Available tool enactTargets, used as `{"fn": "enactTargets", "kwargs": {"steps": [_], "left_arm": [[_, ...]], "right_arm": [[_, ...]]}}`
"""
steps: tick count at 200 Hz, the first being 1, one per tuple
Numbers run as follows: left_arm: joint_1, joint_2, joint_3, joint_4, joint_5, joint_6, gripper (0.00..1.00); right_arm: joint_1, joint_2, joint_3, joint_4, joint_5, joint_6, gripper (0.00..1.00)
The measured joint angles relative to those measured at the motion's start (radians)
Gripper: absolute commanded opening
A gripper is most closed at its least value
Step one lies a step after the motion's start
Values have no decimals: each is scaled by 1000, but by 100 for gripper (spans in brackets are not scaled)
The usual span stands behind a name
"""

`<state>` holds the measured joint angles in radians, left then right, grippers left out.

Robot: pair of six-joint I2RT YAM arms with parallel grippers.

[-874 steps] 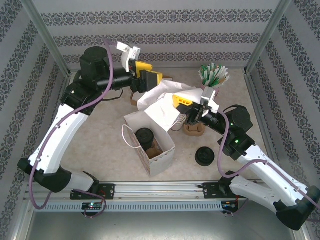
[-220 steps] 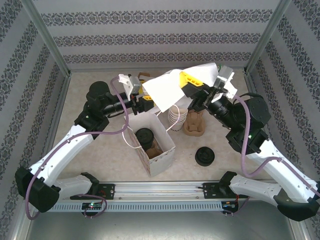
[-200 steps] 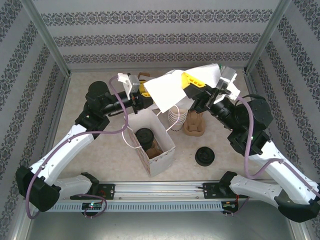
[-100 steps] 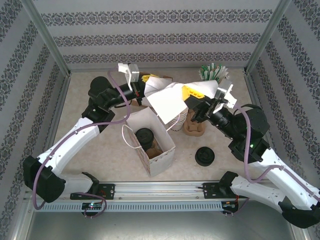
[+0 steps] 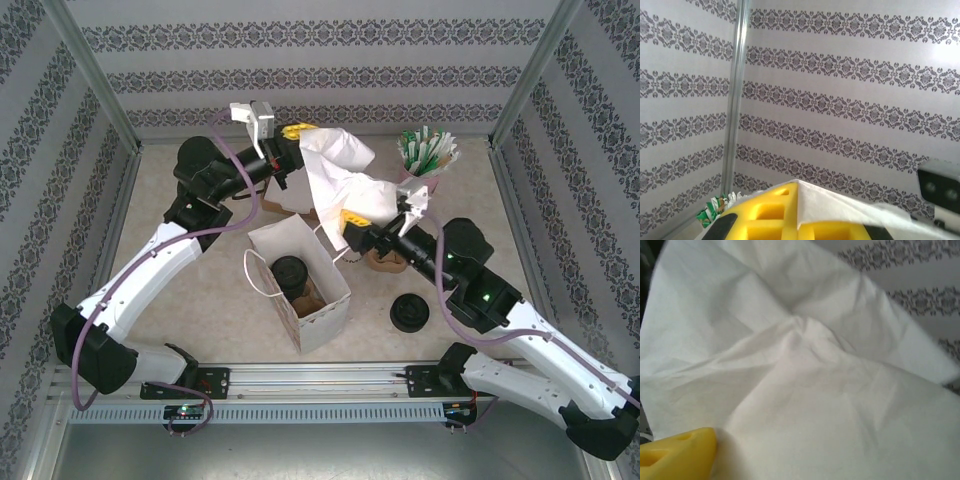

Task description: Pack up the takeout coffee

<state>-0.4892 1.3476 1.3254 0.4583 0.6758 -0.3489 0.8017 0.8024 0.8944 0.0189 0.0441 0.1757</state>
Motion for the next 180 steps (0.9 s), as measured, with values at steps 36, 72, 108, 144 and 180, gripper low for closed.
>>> {"fn": "enactTargets", "kwargs": {"steps": [36,72,108,144,180], "left_arm": [[33,-2,39,-39,-40,13,0],[41,-8,57,-73,-37,39,0],[45,-37,58,-137,-50,99,0],[47,-68,58,-151,-16,90,0],[46,-68,48,-69,84,-39,0]], "right_arm": [[2,-4,0,-128,105,-51,98],[2,-36,34,-188,138,-150,98],[2,-56,110,-219,142,-289,98],[2,-39,165,-201,123,-426,98],[17,109,235,-124,111,-529,98]]}}
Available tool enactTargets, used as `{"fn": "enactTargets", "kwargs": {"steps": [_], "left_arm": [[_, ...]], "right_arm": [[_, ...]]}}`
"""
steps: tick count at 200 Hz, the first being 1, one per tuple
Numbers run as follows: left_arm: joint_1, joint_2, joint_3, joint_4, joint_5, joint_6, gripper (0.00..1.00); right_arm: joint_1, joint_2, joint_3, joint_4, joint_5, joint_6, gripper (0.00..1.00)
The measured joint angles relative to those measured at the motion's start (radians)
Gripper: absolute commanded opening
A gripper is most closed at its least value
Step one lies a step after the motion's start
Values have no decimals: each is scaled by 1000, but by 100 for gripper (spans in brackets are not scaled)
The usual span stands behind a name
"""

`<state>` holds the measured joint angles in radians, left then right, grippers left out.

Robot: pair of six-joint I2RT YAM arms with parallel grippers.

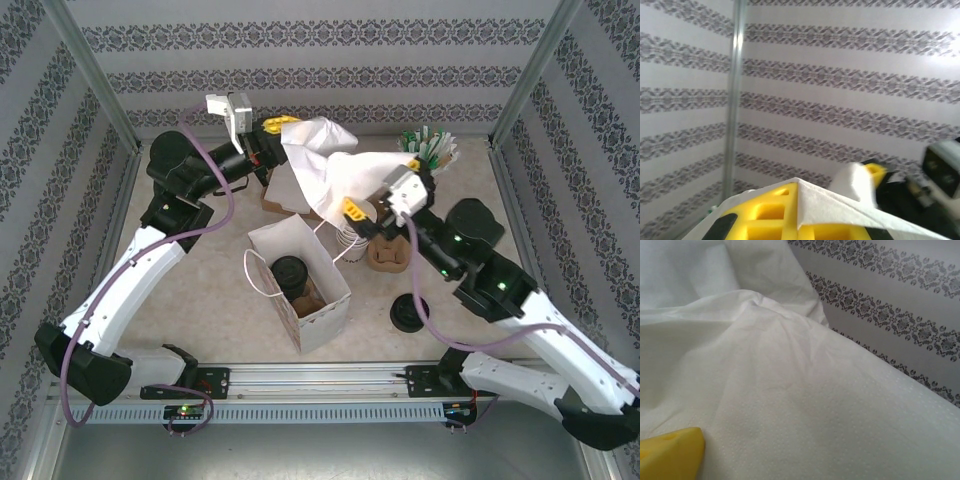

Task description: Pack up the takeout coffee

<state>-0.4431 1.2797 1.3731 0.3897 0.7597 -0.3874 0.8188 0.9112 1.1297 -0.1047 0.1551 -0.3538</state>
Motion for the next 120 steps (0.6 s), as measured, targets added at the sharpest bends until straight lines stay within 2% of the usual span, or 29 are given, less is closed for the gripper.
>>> {"fn": "enactTargets", "kwargs": {"steps": [51,120], "left_arm": [[-29,-1,-43,76,108,-142,0],[-68,6,-57,124,173,-245,0]], "right_arm": [[2,176,34,125,-6,-103,98],[2,217,34,328,-37,-190,98]]}}
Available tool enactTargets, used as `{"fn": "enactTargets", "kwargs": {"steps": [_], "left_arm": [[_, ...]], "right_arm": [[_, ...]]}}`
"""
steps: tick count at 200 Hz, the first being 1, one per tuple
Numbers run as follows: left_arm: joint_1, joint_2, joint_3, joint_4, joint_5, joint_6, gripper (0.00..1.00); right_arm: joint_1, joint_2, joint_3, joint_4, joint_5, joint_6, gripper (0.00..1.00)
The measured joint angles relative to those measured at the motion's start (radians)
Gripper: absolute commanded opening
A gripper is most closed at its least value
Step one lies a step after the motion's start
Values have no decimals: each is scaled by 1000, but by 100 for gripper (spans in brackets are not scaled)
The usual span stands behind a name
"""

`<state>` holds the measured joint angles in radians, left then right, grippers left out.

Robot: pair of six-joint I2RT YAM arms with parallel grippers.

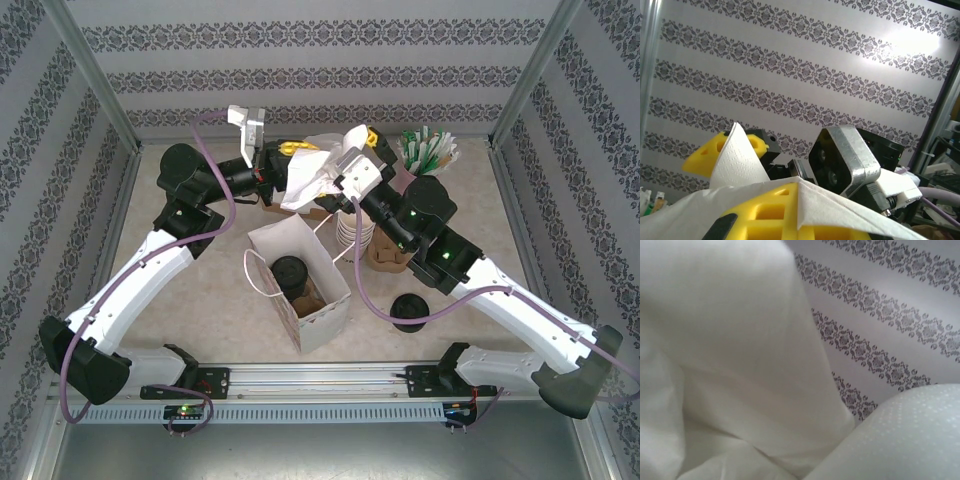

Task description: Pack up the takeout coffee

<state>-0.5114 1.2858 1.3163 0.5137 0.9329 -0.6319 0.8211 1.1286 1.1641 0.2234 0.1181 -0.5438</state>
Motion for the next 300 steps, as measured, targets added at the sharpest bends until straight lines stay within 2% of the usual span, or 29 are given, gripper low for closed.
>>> {"fn": "enactTargets", "kwargs": {"steps": [27,71,107,114,134,159,180,216,260,300], "left_arm": [[0,7,0,1,11,-24,0],[-6,15,0,-7,21,-30,0],[-6,9,1,-60,21,-4,0],[-7,5,2,-79,20,4,6],[-7,-14,8,-135,14,45,35],[-9,-68,16,-262,-30,124,64],[-13,-142,16,-397,-113,219,77],[-12,-311,-18,-547,-361,336,80],[-12,-483,-144,-590,-650,344,79],[-12,-494,-162,-662,-782,340,78]], "right_arm": [[0,-1,0,24,-57,-11,94],[2,-15,-3,19,-165,-3,59],[13,-41,-8,-11,-192,14,33],[14,-45,-9,-19,-196,21,28],[23,-60,-10,-40,-198,33,17],[42,-89,-11,-80,-192,66,10],[74,-116,-9,-129,-167,122,3],[166,-126,33,-252,-80,275,0],[346,-78,120,-333,60,525,0],[430,-3,148,-467,217,826,0]]}}
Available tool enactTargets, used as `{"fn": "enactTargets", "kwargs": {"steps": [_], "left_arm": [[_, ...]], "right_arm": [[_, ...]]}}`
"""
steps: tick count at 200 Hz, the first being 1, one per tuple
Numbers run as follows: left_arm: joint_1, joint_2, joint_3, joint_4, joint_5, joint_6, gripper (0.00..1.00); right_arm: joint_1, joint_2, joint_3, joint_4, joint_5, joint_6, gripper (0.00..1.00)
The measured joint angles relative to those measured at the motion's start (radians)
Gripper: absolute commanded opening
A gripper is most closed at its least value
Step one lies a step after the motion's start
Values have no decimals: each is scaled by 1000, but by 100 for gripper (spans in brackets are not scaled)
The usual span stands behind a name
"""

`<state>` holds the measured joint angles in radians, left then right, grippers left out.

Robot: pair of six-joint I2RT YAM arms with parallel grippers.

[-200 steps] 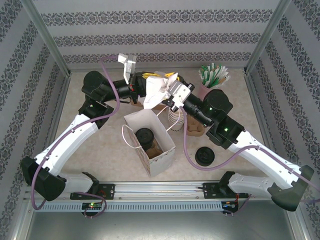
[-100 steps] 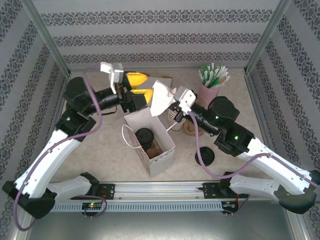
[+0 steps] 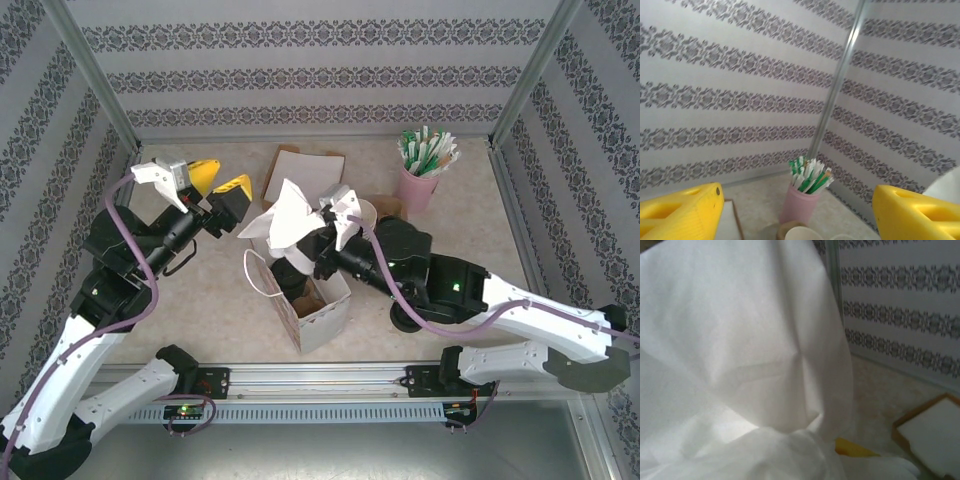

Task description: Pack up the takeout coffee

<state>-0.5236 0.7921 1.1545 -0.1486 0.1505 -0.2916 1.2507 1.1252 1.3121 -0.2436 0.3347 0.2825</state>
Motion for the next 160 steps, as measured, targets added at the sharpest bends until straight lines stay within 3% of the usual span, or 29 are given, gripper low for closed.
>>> {"fn": "enactTargets", "kwargs": {"steps": [69,160], "left_arm": [[0,32,-18,-85,-59,-3,77],[0,82,-19,-162,-104,-3,75]], "right_arm": [[2,29,12,-312,142,345,0],[-5,248,164,-659,134,448,0]]}}
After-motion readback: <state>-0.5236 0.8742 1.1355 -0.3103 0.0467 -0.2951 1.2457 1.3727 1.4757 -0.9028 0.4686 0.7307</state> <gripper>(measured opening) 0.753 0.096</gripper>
